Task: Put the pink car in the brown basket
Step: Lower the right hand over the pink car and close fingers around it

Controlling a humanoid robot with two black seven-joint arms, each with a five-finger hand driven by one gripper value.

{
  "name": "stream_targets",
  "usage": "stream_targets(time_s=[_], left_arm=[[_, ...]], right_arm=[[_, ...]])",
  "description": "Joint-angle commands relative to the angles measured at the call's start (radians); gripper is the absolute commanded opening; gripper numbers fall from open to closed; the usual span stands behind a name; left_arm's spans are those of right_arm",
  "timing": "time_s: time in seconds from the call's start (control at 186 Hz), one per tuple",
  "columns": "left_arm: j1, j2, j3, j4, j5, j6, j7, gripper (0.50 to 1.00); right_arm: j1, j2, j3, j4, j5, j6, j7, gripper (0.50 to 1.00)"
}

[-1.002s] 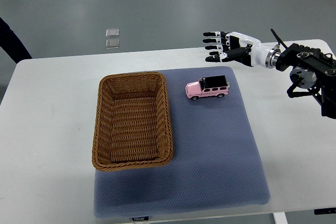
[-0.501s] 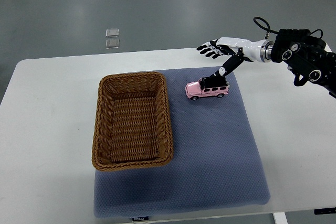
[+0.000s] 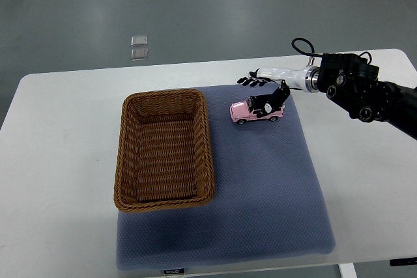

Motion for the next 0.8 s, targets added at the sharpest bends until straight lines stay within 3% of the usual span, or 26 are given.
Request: stream_targets(time_s=[0.0,0.237,0.345,0.517,0.63,0.792], left_arm=[[0.0,0.0,0.0,0.0,0.0,0.0,0.0,1.0],[0.001,0.0,0.0,0.0,0.0,0.0,0.0,1.0],[0.0,0.0,0.0,0.0,0.0,0.001,0.0,1.0],[0.0,0.0,0.0,0.0,0.0,0.0,0.0,1.0],[0.0,0.0,0.0,0.0,0.0,0.0,0.0,1.0],[0.0,0.0,0.0,0.0,0.0,0.0,0.0,1.0]], right_arm=[[-0.001,0.007,-0.029,-0.001,0.0,-0.026,0.0,0.909],[-0.001,0.007,-0.089,-0.001,0.001,-0.071,0.001,0.891],[-0.001,0.007,-0.09,-0.001,0.0,-0.071,0.001,0.856],[-0.001,0.005,-0.099,-0.001,0.0,-0.071,0.001,0.75],[0.001,0.005,-0.124,-0.001,0.0,-0.072,0.004,0.648],[-0.001,0.004,-0.127,-0.001,0.0,-0.072,0.006,0.607]])
